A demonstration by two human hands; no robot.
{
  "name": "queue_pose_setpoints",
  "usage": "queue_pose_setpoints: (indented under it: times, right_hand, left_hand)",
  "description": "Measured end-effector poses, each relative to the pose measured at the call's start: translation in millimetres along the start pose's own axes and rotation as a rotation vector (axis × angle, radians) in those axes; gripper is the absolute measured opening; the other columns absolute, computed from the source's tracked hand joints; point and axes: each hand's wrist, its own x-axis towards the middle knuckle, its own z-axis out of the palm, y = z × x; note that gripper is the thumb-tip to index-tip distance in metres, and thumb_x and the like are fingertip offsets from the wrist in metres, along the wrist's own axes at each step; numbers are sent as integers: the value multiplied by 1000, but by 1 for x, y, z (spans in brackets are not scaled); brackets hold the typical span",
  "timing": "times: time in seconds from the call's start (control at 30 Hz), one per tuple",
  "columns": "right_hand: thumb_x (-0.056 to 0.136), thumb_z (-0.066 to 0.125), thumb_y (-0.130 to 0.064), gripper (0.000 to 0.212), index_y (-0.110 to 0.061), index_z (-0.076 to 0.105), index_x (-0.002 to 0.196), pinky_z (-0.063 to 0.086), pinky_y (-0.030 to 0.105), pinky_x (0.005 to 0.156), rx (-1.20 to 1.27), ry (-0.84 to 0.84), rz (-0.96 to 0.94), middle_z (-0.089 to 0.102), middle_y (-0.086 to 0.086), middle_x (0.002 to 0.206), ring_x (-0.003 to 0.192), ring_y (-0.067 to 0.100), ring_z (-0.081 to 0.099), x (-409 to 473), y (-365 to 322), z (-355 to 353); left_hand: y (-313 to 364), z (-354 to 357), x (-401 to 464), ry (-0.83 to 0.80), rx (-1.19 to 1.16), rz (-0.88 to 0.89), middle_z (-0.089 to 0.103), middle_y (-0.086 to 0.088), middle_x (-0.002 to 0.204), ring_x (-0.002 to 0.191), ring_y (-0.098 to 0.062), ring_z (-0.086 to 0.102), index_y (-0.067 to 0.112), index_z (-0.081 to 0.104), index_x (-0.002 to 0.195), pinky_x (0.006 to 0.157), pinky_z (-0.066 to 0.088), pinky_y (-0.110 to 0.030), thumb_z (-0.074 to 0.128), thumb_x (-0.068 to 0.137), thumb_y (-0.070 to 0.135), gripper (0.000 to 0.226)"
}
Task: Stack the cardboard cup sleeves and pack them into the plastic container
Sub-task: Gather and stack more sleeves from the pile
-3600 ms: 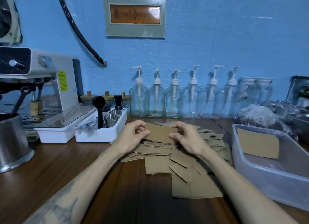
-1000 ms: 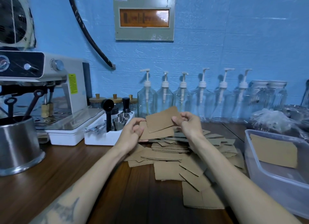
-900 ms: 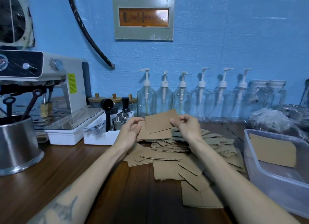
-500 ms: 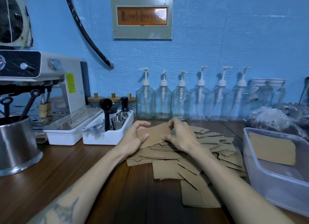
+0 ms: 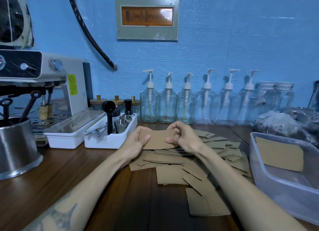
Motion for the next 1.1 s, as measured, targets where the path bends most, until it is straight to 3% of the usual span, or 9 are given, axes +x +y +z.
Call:
queue_pose_setpoints:
  times: [0.1,0.23,0.4,0.53,0.63,0.83,1.0,1.1]
  right_hand:
    - [81,71,9,28,-10,56,95,45,22,51,-28,12,3,48,17,78,61,22,48,0,-2,-3]
    - [81,70,10,28,-5,58,101,45,17,49,-13,30,-2,46,15,81,65,23,46,1,-4,-6]
    - [88,68,-2,16,-12,66,101,51,23,73,-62,160,-59,68,6,80,66,9,62,5,-3,-21]
    - [95,59,-8,17,-16,69,107,49,27,91,-302,298,-42,72,2,98,92,13,65,7,11,-42]
    - [96,58,-14,20,-16,70,113,46,31,98,-516,245,-36,70,-2,112,107,15,62,6,23,-46]
    - [99,53,-24,22,-15,69,111,45,41,98,-821,-5,5,64,7,121,114,28,57,13,38,-37]
    - [100,47,-29,13,-21,57,104,46,42,96,-774,-56,122,65,6,113,108,26,57,16,40,-38]
    - [98,52,-35,15,-21,51,100,45,42,94,-737,-45,155,61,3,106,102,24,55,16,39,-40]
  left_hand:
    - [2,-1,1,-5,29,30,64,-13,109,100,-23,62,17,57,113,88,51,-36,52,101,11,15]
    - [5,-3,2,-45,-54,55,62,-16,112,95,-27,67,20,56,112,73,62,-39,53,99,5,19]
    - [5,-10,4,19,-71,83,63,-14,111,95,-26,67,22,58,108,70,63,-41,53,98,0,25]
    - [3,-14,9,108,-27,82,60,-11,116,103,-26,65,20,54,113,65,63,-34,50,99,1,23]
    - [0,-14,10,106,19,87,59,-12,119,103,-28,65,18,53,116,65,62,-34,50,100,3,23]
    - [-1,-15,8,81,41,108,60,-11,117,99,-24,64,26,57,110,65,61,-32,53,98,2,27]
    - [-2,-15,8,69,65,111,57,-11,120,99,-23,62,30,56,108,66,61,-31,51,99,1,31]
    - [-3,-15,9,71,102,117,57,-9,118,87,-24,63,31,55,110,66,60,-33,50,100,3,30]
